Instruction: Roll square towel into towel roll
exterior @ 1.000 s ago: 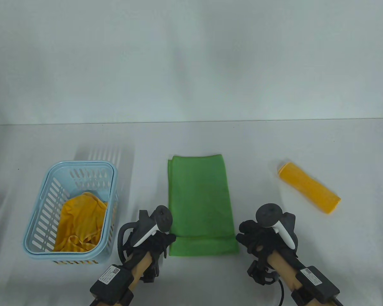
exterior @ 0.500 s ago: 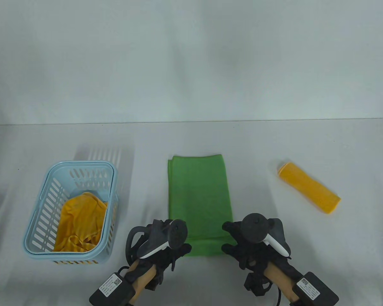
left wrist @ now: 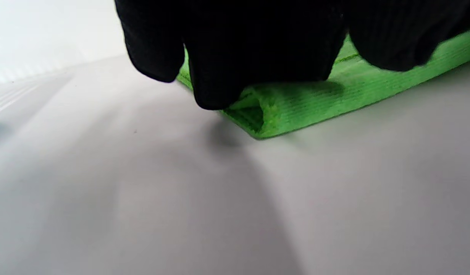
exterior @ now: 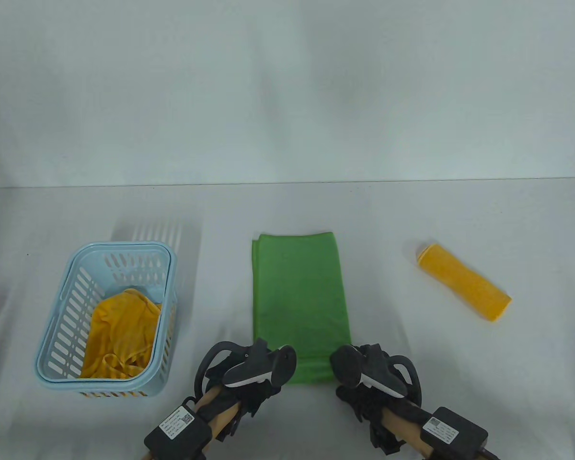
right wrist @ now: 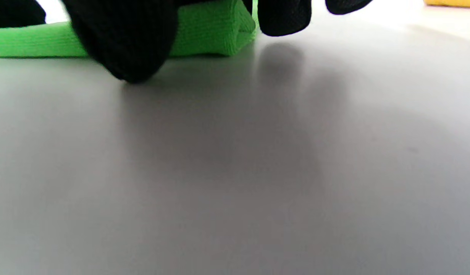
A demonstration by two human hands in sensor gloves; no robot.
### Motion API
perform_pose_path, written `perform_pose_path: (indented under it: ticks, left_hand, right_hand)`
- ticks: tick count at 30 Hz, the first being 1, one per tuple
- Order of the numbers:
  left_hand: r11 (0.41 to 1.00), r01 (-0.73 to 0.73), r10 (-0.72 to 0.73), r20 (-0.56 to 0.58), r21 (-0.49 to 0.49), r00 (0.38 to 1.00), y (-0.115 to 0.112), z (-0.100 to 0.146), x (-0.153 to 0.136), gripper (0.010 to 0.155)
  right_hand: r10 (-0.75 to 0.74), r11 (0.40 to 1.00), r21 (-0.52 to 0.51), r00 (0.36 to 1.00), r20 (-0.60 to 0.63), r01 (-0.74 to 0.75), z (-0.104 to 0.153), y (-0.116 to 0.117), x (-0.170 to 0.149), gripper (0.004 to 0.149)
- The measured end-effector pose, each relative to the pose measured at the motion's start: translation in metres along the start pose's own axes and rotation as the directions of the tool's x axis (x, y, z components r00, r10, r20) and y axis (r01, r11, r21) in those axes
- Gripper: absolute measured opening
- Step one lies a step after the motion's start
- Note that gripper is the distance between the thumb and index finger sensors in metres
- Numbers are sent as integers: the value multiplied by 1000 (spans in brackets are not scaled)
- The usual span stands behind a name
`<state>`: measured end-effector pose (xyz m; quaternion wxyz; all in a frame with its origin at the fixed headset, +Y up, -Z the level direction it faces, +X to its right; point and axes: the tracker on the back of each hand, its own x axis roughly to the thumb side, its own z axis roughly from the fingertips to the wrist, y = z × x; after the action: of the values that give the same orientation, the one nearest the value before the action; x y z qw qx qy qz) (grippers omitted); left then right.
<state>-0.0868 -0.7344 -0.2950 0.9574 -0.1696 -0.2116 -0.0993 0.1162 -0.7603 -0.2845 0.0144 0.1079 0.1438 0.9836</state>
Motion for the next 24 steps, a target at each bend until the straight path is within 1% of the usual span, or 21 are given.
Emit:
perform_pose_path:
  ticks: [1, 4, 6, 9, 13, 16, 19, 21, 24]
  left_hand:
    - [1000, -1, 1, 0, 0, 1000, 0, 0, 0, 63]
    - [1000, 7, -7, -6, 7, 1000, -1, 0, 0, 65]
    - [1000, 0, 0, -12, 0, 1000, -3, 0, -1, 68]
    - [1000, 1, -1, -11, -3, 1000, -7, 0, -2, 73]
    - [999, 25, -25, -17, -20, 1000, -13, -5, -1, 82]
    - [999, 40, -40, -37, -4, 999, -14, -9, -2, 83]
    - [1000, 19, -18, -62, 13, 998, -12, -10, -5, 82]
    - [999, 17, -14, -68, 49, 998, -9, -11, -9, 73]
    - [995, -70, 75, -70, 72, 995, -3, -9, -15, 62]
  right_hand:
    - [-3, 1000, -11, 1000, 0, 3, -1, 0, 0, 66]
    - [26, 996, -87, 1000, 0, -26, -3, 0, 0, 57]
    - [20, 995, -102, 1000, 8, -20, -3, -1, 1, 50]
    - [-2, 991, -132, 1000, 11, 3, -5, -4, -1, 47]
    - [-123, 984, -132, 992, -1, 122, -8, -9, -12, 45]
    - [-230, 967, -119, 973, -22, 226, -11, -12, -21, 44]
    - [-311, 946, -110, 950, -38, 305, -15, -15, -29, 43]
    - [-360, 929, -106, 932, -42, 354, -17, -16, -34, 43]
    - [-389, 917, -115, 921, -35, 383, -16, -18, -37, 43]
